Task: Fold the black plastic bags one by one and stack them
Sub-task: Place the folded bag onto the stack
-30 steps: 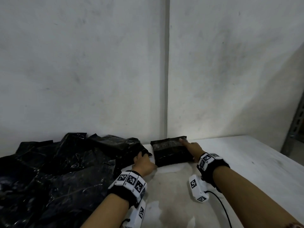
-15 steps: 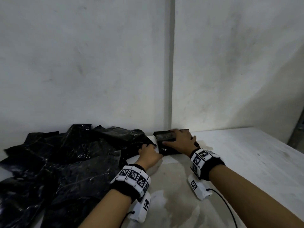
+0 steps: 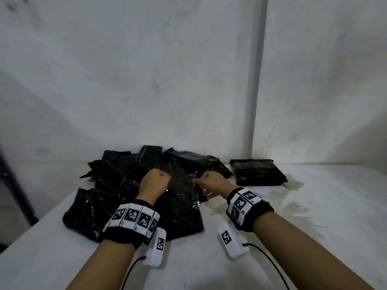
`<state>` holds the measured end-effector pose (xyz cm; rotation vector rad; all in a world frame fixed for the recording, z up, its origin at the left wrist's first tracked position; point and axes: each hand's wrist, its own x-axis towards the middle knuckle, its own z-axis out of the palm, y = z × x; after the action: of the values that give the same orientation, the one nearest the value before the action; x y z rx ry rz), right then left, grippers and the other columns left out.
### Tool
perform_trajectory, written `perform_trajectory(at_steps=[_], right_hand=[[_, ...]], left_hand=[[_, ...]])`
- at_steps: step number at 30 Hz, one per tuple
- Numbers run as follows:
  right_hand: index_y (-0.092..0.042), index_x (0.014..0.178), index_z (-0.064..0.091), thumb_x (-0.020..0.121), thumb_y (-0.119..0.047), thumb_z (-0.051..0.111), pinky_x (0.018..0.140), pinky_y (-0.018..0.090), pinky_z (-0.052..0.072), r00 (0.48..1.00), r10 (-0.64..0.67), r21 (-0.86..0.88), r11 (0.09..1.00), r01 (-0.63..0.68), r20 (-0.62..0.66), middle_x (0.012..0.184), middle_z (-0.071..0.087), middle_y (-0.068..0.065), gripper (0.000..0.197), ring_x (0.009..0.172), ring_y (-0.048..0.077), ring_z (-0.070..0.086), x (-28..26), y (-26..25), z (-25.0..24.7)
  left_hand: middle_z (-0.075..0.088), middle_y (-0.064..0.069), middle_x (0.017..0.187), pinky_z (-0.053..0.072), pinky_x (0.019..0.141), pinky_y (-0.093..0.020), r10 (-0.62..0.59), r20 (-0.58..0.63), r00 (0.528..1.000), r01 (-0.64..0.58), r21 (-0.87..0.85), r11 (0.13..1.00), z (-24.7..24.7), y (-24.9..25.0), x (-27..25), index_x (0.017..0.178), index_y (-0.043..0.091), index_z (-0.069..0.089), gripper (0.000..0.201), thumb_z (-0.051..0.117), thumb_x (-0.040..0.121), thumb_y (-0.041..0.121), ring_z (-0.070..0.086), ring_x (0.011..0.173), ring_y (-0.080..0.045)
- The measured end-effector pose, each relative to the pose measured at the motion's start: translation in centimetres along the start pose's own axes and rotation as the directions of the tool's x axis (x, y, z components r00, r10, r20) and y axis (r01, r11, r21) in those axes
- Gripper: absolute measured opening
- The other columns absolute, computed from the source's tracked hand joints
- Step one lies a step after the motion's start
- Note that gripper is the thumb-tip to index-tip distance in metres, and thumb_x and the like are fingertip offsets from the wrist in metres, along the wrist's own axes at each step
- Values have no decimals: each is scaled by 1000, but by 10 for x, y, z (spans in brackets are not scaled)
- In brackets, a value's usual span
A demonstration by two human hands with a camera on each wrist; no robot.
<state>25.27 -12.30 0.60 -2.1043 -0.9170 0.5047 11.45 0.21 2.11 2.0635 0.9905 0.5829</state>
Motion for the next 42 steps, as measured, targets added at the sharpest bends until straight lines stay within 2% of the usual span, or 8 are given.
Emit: perform_trajectory(at_steps=[6,12,18,23,27,30,36,42], right_hand=[[-15,55,40,88,-43,65,61,28,36,997,47,-27,998,-49,-53,61,47,4,51,64,18,49,-8,-6,29],[-15,48,46,86,-30,72,55,23,37,991,14,233,972,17,-133,46,47,-3,48,46,9,46,-30,-14,22],[-11,86,60,90,-11,67,59,27,46,995,102,458,883,-100,22,74,57,6,8,59,15,54,-54,-13,20],[-20,130,41,96,-1,53,67,34,51,996,92,590,804,-81,12,115,55,8,41,77,15,57,-68,-7,8],[-24,134,45,99,2,43,69,31,48,999,48,615,788,-37,-1,106,57,4,43,78,14,55,-74,0,-3],[-20,133,46,99,7,37,69,28,48,1000,21,662,749,-20,6,97,57,6,44,78,15,56,-78,3,-9],[-24,130,48,99,9,35,59,22,54,999,51,741,671,-26,-11,107,56,4,47,81,14,57,-83,10,-17],[-11,122,59,100,2,29,45,19,53,980,193,843,519,-139,43,86,56,8,39,68,16,59,-85,10,-30]], left_hand=[[50,-21,134,44,102,-39,-249,55,967,237,162,958,-9,-49,-2,131,8,54,88,61,57,53,51,118,-37],[57,-23,124,46,99,-44,-278,-7,960,276,-100,956,3,-66,-5,126,1,49,102,69,44,58,56,111,-38],[62,-24,115,51,93,-47,-268,62,961,274,-320,907,12,-78,-2,119,-6,51,99,73,45,56,61,104,-40],[59,-19,123,47,95,-39,-268,71,961,275,-353,894,1,-73,-22,126,2,50,89,74,58,55,58,109,-35],[56,-21,127,42,83,-33,-271,159,949,310,-327,893,-6,-58,-47,130,-5,48,55,64,89,29,55,115,-32],[62,-16,100,41,62,-29,-211,172,962,261,-365,894,-6,-51,-51,120,-3,56,41,65,88,20,59,81,-23],[59,-8,96,39,75,-30,-147,244,959,226,-338,914,-4,-49,-52,102,10,63,14,56,92,18,53,94,-24],[59,-13,100,54,61,-20,149,358,922,60,-511,858,-7,-45,-66,124,9,53,47,34,91,-19,61,76,-15]])
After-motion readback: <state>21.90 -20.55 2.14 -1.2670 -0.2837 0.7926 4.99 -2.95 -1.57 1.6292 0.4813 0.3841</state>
